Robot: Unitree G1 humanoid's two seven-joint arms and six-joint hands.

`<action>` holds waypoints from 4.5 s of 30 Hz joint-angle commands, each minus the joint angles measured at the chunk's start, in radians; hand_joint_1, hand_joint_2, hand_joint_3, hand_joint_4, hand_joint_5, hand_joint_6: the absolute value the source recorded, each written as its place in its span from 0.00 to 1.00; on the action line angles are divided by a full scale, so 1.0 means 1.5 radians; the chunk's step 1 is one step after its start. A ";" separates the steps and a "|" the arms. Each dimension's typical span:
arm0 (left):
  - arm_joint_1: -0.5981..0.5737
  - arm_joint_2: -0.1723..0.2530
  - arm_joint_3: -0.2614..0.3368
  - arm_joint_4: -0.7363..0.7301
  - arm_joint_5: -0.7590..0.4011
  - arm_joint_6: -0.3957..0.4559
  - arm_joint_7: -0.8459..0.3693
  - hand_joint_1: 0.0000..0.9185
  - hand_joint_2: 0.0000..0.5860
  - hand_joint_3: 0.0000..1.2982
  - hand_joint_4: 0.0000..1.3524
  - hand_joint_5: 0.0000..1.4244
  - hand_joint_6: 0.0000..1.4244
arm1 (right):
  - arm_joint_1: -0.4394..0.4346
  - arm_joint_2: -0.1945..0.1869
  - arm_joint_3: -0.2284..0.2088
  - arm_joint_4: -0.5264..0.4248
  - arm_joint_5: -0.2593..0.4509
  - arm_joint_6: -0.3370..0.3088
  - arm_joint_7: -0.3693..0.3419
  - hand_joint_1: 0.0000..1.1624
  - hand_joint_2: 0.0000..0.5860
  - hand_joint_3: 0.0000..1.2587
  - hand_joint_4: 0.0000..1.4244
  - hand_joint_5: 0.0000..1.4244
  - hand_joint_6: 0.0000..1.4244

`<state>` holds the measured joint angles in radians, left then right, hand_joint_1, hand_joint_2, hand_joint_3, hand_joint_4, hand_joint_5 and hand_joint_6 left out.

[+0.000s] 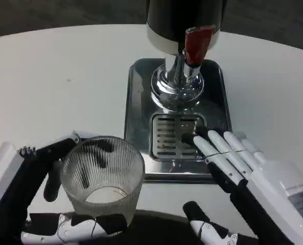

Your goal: Grasp the cup under the faucet to collect the drink, then remove the cup.

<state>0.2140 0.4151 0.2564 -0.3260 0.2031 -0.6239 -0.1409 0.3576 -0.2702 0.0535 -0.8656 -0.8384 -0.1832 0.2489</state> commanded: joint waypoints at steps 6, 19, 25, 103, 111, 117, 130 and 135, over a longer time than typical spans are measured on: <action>-0.124 -0.017 -0.029 0.095 0.026 0.006 0.025 0.65 0.16 0.71 0.74 0.84 0.91 | 0.002 -0.001 -0.012 0.015 0.002 -0.005 -0.014 0.21 0.80 0.05 0.00 0.00 0.00; -0.300 -0.006 -0.078 0.299 0.112 -0.026 0.094 0.64 0.15 0.71 0.74 0.84 0.91 | 0.041 0.013 -0.021 -0.010 -0.006 -0.002 -0.024 0.23 0.80 0.05 0.00 0.00 0.00; -0.396 -0.005 -0.111 0.428 0.163 -0.035 0.157 0.64 0.15 0.71 0.74 0.84 0.91 | 0.046 0.020 -0.021 -0.013 -0.009 -0.003 -0.023 0.23 0.79 0.05 0.00 0.00 0.00; -0.520 0.020 -0.264 0.635 0.110 -0.055 0.307 0.00 0.06 0.02 0.00 0.11 0.01 | 0.112 0.092 -0.009 -0.047 -0.035 0.002 -0.043 0.25 0.79 0.07 0.01 0.01 0.01; -0.471 0.102 -0.164 0.396 -0.043 -0.018 0.126 0.00 0.17 0.00 0.00 0.02 0.00 | 0.092 0.085 -0.011 -0.046 -0.024 0.007 -0.031 0.25 0.79 0.07 0.01 0.01 0.01; -0.512 0.141 -0.124 0.306 -0.227 0.047 -0.053 0.00 0.22 0.00 0.00 0.00 0.00 | 0.075 0.081 -0.011 -0.040 -0.015 0.009 -0.029 0.25 0.79 0.07 0.01 0.01 0.01; -0.665 0.117 -0.116 0.268 -0.502 0.332 -0.364 0.00 0.17 0.00 0.00 0.00 0.00 | 0.074 0.074 -0.023 -0.043 0.003 0.019 -0.029 0.23 0.78 0.08 0.02 0.01 0.01; -0.719 0.087 -0.124 0.308 -0.504 0.396 -0.420 0.00 0.16 0.00 0.00 0.00 0.00 | 0.080 0.075 -0.030 -0.048 0.007 0.020 -0.030 0.20 0.78 0.08 0.02 0.01 0.01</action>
<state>-0.8209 0.5611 0.0801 0.1026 -0.5579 -0.0639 -0.7284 0.4632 -0.1606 0.0149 -0.9200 -0.8372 -0.1578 0.2035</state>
